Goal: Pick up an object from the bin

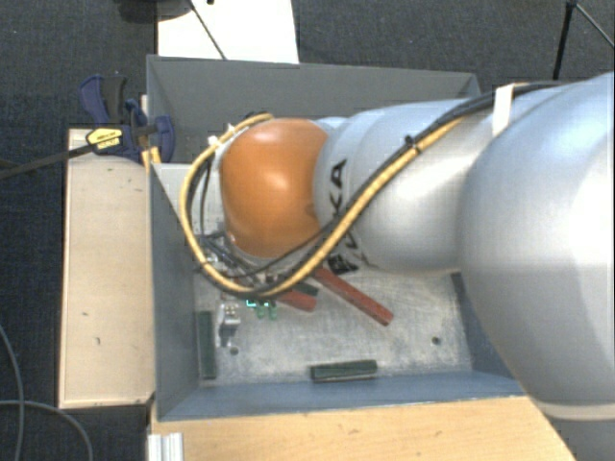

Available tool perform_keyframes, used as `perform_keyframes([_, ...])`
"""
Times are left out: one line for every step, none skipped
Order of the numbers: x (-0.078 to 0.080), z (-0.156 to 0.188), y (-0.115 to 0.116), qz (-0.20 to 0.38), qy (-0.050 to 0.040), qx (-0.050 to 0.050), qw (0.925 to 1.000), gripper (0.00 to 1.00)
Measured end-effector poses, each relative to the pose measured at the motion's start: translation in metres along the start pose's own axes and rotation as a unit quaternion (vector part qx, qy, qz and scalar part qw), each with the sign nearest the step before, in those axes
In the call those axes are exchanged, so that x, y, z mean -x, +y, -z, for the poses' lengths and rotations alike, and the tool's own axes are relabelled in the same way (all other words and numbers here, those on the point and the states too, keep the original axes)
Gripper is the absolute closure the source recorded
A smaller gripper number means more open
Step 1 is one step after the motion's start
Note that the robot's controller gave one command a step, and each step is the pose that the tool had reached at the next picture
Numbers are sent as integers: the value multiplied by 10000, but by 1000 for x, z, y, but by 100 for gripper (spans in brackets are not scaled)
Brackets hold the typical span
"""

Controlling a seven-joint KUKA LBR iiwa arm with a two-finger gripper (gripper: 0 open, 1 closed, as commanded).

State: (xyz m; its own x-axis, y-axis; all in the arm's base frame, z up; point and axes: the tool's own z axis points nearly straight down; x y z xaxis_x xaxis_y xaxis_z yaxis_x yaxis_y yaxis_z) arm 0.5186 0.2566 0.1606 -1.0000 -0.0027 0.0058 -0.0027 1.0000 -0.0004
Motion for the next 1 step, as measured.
perform_keyframes([2, 4, -1, -22, -37, 11, 10000, 0])
